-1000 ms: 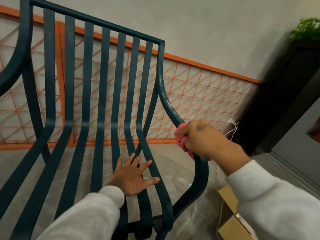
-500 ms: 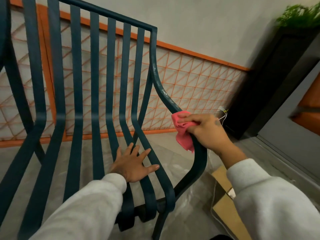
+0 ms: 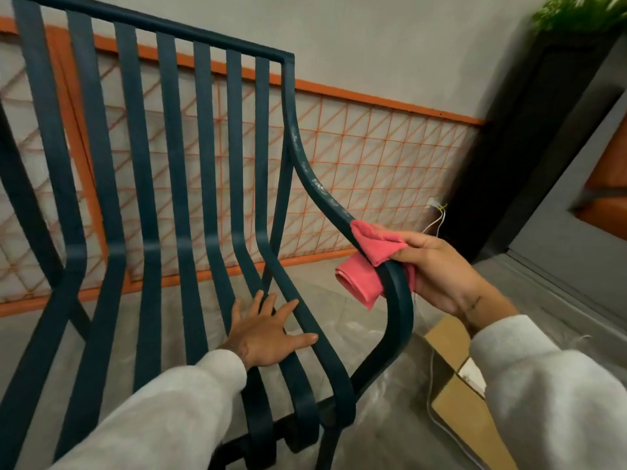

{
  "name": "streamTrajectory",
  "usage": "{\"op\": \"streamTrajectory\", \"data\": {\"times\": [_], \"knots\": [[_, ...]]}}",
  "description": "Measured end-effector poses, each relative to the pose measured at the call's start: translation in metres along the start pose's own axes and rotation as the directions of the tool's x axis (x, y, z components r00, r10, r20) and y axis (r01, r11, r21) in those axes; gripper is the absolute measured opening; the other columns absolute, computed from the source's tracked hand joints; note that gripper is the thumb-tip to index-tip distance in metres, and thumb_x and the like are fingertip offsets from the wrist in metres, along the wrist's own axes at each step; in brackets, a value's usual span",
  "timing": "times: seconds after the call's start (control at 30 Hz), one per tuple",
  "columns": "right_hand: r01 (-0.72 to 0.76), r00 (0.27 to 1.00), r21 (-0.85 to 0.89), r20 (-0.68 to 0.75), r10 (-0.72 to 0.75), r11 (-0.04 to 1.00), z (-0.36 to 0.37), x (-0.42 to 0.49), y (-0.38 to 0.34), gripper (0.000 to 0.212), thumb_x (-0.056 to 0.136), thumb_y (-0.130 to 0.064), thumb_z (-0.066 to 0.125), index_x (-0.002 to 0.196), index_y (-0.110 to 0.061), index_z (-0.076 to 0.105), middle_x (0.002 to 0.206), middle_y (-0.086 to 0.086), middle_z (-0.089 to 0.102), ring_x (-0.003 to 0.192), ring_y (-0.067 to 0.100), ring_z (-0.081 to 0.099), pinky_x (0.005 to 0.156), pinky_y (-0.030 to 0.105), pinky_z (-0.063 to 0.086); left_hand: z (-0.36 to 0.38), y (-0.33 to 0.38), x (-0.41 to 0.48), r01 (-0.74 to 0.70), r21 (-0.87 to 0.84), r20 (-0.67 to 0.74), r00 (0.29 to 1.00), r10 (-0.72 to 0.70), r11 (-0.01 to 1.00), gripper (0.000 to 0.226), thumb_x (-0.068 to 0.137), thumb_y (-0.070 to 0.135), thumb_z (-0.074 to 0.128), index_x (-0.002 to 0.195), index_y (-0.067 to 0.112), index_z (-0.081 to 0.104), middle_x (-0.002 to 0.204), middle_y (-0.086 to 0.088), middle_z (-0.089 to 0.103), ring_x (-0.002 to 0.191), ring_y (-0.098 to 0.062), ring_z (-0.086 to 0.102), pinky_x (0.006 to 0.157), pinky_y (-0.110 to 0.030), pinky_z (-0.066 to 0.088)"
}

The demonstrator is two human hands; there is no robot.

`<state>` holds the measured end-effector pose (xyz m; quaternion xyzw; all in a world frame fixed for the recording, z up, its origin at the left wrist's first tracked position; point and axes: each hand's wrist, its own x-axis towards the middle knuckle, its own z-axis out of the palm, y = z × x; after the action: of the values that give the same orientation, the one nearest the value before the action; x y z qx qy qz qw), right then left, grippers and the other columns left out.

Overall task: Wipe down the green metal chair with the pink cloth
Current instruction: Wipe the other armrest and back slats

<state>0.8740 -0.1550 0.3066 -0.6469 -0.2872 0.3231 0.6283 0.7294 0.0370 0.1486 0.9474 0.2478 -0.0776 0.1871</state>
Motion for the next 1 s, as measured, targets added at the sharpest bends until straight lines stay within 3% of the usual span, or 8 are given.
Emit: {"op": "streamTrajectory", "data": {"times": [0.1, 0.17, 0.3, 0.5, 0.6, 0.73, 0.87, 1.0], "knots": [[0.018, 0.998, 0.04, 0.063, -0.02, 0.999, -0.02, 0.013, 0.002, 0.037, 0.083, 0.007, 0.055, 0.118, 0.003, 0.064, 0.122, 0.003, 0.069, 0.108, 0.021, 0.067, 0.088, 0.036, 0.057, -0.018, 0.011, 0.002, 0.034, -0.096, 0.006, 0.999, -0.033, 0.995, 0.084, 0.081, 0.081, 0.047, 0.153, 0.045, 0.022, 0.166, 0.003, 0.008, 0.153, -0.022, -0.004, 0.119, -0.055, -0.006], [0.011, 0.986, -0.02, 0.166, -0.007, 1.0, -0.033, 0.023, -0.002, 0.033, 0.079, 0.007, 0.057, 0.107, -0.002, 0.071, 0.116, 0.006, 0.071, 0.103, 0.019, 0.069, 0.085, 0.031, 0.058, -0.04, 0.024, 0.006, 0.012, -0.246, -0.087, 0.996, -0.034, 0.969, 0.069, 0.085, 0.066, 0.059, 0.146, 0.038, 0.042, 0.158, 0.004, 0.032, 0.147, -0.018, 0.023, 0.119, -0.046, 0.016], [0.08, 0.954, -0.079, 0.296, -0.054, 0.994, -0.063, 0.057, -0.016, 0.023, 0.075, -0.003, 0.065, 0.093, -0.01, 0.077, 0.106, 0.011, 0.074, 0.093, 0.02, 0.071, 0.075, 0.025, 0.058, -0.091, 0.065, 0.001, -0.16, -0.643, -0.325, 0.943, -0.078, 0.749, 0.035, 0.087, 0.046, 0.069, 0.12, 0.034, 0.068, 0.122, 0.016, 0.066, 0.115, -0.002, 0.059, 0.104, -0.029, 0.045], [0.301, 0.898, -0.036, 0.346, -0.271, 0.953, -0.081, 0.114, -0.021, 0.025, 0.075, -0.02, 0.069, 0.098, -0.015, 0.077, 0.103, 0.001, 0.075, 0.098, 0.017, 0.07, 0.077, 0.019, 0.055, -0.112, 0.128, -0.008, -0.049, -0.877, -0.213, 0.932, -0.294, 0.479, 0.021, 0.09, 0.034, 0.067, 0.082, 0.018, 0.078, 0.082, 0.003, 0.075, 0.081, -0.013, 0.072, 0.088, -0.038, 0.058], [0.51, 0.754, -0.079, 0.521, -0.401, 0.856, -0.075, 0.127, -0.018, 0.033, 0.082, 0.008, 0.066, 0.105, -0.014, 0.076, 0.11, -0.009, 0.073, 0.109, 0.007, 0.066, 0.087, 0.014, 0.049, -0.123, 0.142, -0.002, 0.054, -0.965, -0.06, 0.906, -0.418, 0.256, 0.025, 0.087, 0.028, 0.07, 0.066, 0.017, 0.075, 0.07, -0.002, 0.069, 0.066, -0.01, 0.066, 0.069, -0.032, 0.058], [0.8, 0.465, -0.151, 0.767, -0.442, 0.581, -0.076, 0.138, 0.005, 0.057, 0.081, 0.011, 0.065, 0.123, -0.027, 0.068, 0.129, -0.023, 0.061, 0.125, -0.001, 0.053, 0.105, 0.017, 0.039, -0.121, 0.156, -0.002, 0.061, -0.998, 0.054, 0.87, -0.49, -0.001, 0.016, 0.081, 0.018, 0.072, 0.084, 0.004, 0.076, 0.069, -0.005, 0.068, 0.056, -0.009, 0.065, 0.05, -0.02, 0.051], [0.877, 0.352, -0.093, 0.793, -0.497, 0.472, -0.078, 0.167, 0.009, 0.055, 0.084, 0.006, 0.053, 0.127, -0.026, 0.065, 0.134, -0.022, 0.058, 0.129, -0.005, 0.048, 0.107, 0.012, 0.033, -0.117, 0.164, -0.004, 0.046, -0.999, 0.025, 0.819, -0.573, 0.021, 0.028, 0.073, 0.024, 0.076, 0.09, 0.003, 0.077, 0.077, -0.006, 0.068, 0.063, -0.009, 0.063, 0.053, -0.023, 0.05], [0.856, 0.409, -0.124, 0.755, -0.513, 0.502, -0.064, 0.208, 0.01, 0.054, 0.085, 0.005, 0.051, 0.128, -0.025, 0.063, 0.132, -0.026, 0.053, 0.127, -0.013, 0.044, 0.109, 0.01, 0.031, -0.122, 0.176, -0.001, 0.065, -0.996, 0.009, 0.753, -0.658, 0.06, 0.011, 0.08, 0.017, 0.075, 0.084, 0.007, 0.078, 0.073, -0.006, 0.066, 0.061, -0.01, 0.059, 0.052, -0.022, 0.047]]}}
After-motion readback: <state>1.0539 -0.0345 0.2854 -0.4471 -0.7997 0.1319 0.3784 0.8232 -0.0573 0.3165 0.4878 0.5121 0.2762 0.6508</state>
